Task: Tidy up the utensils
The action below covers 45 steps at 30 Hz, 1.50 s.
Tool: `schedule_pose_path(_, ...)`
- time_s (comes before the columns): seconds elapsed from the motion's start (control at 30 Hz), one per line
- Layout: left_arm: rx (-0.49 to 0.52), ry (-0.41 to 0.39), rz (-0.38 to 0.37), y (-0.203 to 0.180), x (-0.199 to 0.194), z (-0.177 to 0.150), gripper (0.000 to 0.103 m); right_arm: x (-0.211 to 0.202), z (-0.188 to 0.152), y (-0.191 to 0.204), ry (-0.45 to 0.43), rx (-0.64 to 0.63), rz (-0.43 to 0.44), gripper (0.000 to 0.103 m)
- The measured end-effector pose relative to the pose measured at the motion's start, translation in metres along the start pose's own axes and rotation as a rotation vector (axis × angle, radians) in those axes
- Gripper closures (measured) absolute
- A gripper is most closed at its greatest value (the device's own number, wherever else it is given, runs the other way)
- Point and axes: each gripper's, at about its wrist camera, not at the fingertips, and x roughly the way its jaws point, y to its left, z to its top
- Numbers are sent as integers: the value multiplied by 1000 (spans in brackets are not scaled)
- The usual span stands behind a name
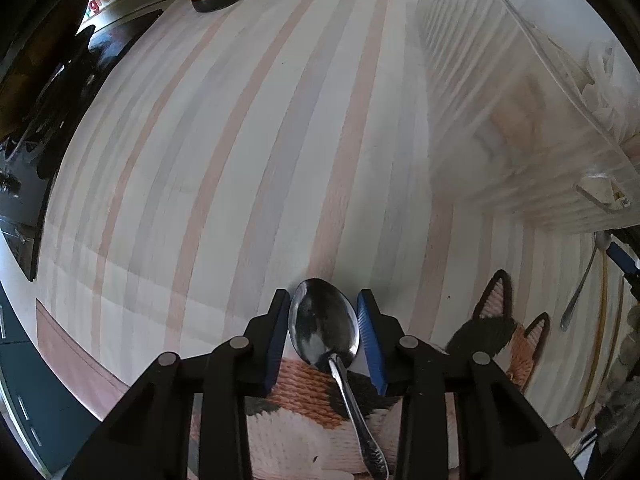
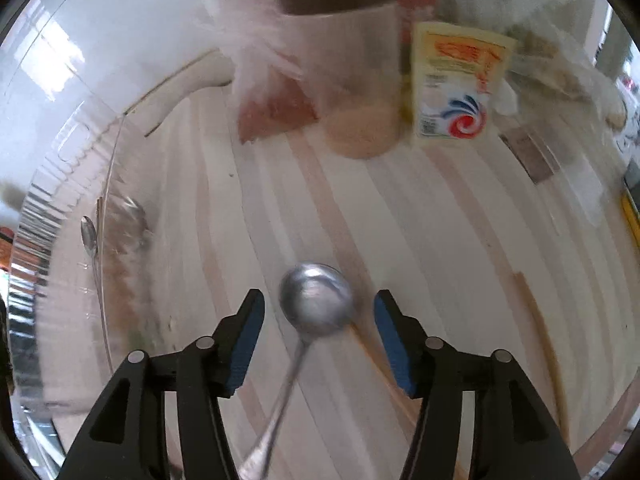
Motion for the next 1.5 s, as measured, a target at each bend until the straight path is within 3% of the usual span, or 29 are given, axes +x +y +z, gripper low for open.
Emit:
schedule_pose_path(0.07,-6,2,-1,10,-5,-1,72,6,-2,17,-8,-54,-67,43)
schedule_pose_path(0.13,-11,2,2,18,-10,-1,72,7,-7,31,-30,-127,-141,60)
schedule_pose_path(0.23,-16,2,6,27,-16,0,72,6,-11,40,-49,-172,-136,60)
schedule_pose_path(0.4,-33,-5,-7,34,-27,-1,72,-13,-15,19,-51,-126,-70,60)
schedule_pose_path(0.67,-51,-63,-27,48,-67,-1,72,-74,-18,12,-127,-143,48,60)
schedule_pose_path(0.9,-19,-166,3,47,-113,-4,73,-130,-25,16,-232,-216,102,60)
schedule_pose_path(1.1,-10,-248,-7,40,-151,-1,73,-161,-10,22,-292,-215,155,60)
schedule_pose_path(1.33,3,-385,-11,33,-207,23,73,-202,15,33,-366,-219,219,60)
schedule_pose_path(1.5,42,-473,-60,22,-258,51,74,-214,40,54,-385,-244,264,60)
